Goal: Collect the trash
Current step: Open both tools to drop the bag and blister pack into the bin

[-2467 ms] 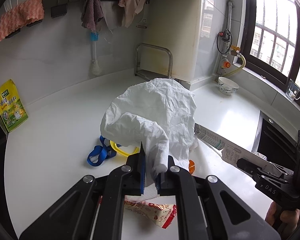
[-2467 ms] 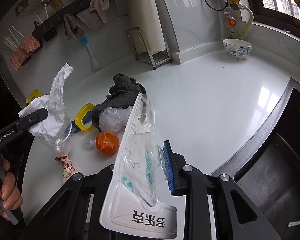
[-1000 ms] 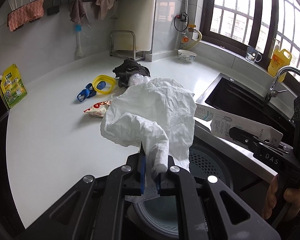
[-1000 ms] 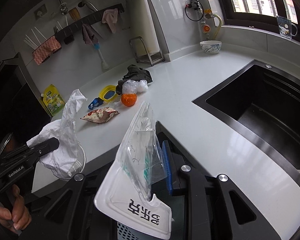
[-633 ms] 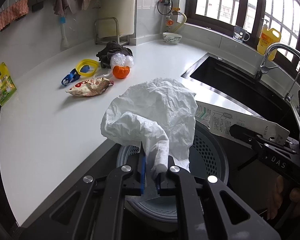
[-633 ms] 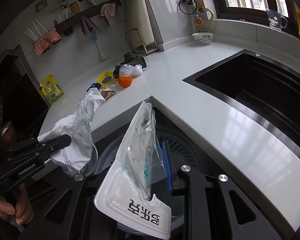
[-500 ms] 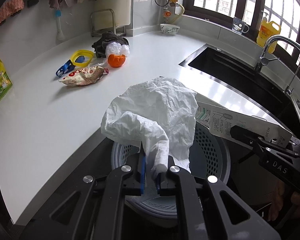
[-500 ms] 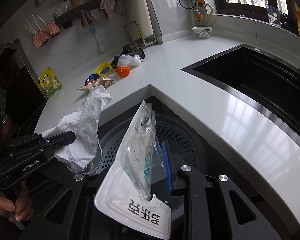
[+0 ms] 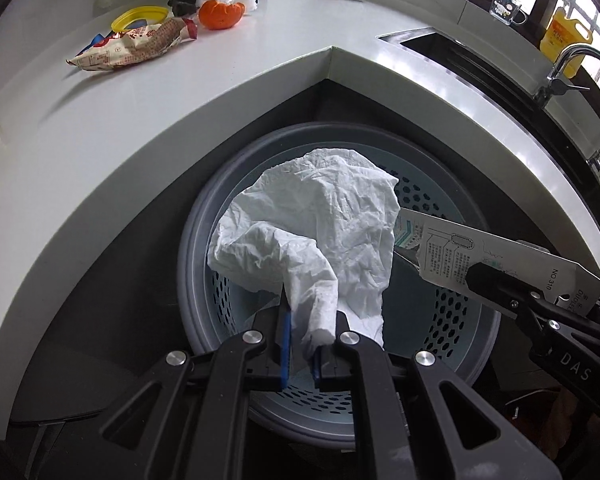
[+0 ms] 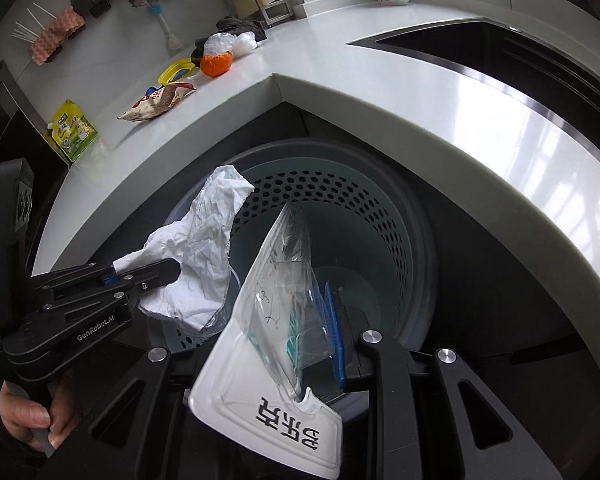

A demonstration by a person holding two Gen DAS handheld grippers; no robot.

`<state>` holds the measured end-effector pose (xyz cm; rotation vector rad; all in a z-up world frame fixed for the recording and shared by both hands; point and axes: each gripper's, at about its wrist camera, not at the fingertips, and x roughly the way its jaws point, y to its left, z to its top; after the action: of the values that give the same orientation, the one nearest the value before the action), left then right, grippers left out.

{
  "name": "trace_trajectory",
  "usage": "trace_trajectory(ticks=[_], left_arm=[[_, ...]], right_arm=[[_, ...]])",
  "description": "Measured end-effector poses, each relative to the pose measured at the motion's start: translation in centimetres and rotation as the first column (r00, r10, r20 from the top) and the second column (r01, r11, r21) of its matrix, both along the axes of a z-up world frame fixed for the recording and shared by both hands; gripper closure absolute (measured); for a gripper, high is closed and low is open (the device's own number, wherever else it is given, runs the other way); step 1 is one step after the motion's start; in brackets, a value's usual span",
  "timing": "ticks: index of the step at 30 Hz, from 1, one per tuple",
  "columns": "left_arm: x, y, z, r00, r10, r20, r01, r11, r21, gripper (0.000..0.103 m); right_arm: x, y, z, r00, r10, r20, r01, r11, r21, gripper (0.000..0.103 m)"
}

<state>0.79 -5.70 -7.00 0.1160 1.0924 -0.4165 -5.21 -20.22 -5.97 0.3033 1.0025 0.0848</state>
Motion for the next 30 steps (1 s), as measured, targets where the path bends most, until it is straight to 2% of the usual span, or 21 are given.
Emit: trace_trajectory(ticks=[13,14,15,16,18,19,30], left_arm=[[0.9,0.2,-1.5,0.999,-0.001,-0.048,0.001,1.0,-0.001,0.094],[0.9,0.2,-1.5,0.999,0.0,-0.05,0.0,1.0,0.002,0.092],[0.9,0.2,-1.5,0.999,0.002,-0.049,-0.002,1.0,0.004,0.082],[1.2,-0.2,-1.5,0.999,0.005,-0.044,-0.004,1.0,0.008,0.075],[1.1,-0.2,-1.1,1.0,0.018,-0.021,-0.018,1.0,0.011,0.034],[1.1,0.0,-0.8,1.0,0.028,-0.005,-0.028,1.0,0.003,0.03],[0.8,1.2,0.2,0.997,0.062,0.036,-0.062,0.998,0.007,0.029]], right_arm=[[0.9,-0.1,-1.3,1.0,-0.009,-0.027,0.009,1.0,0.011,0.081],[0.9,-0.2,-1.3,1.0,-0.012,-0.025,0.013,1.0,0.01,0.081],[0.8,-0.3,-1.2,1.0,-0.017,-0.02,0.018,1.0,0.008,0.075],[0.8,-0.4,-1.1,1.0,-0.023,-0.014,0.023,1.0,0.005,0.065],[0.7,-0.7,-0.8,0.999,-0.033,0.005,0.033,0.999,0.005,0.06],[0.7,-0.8,-0.7,0.999,-0.035,0.01,0.035,0.999,0.006,0.06],[-0.1,-1.2,0.0,0.998,-0.036,0.053,0.036,0.999,0.005,0.055]])
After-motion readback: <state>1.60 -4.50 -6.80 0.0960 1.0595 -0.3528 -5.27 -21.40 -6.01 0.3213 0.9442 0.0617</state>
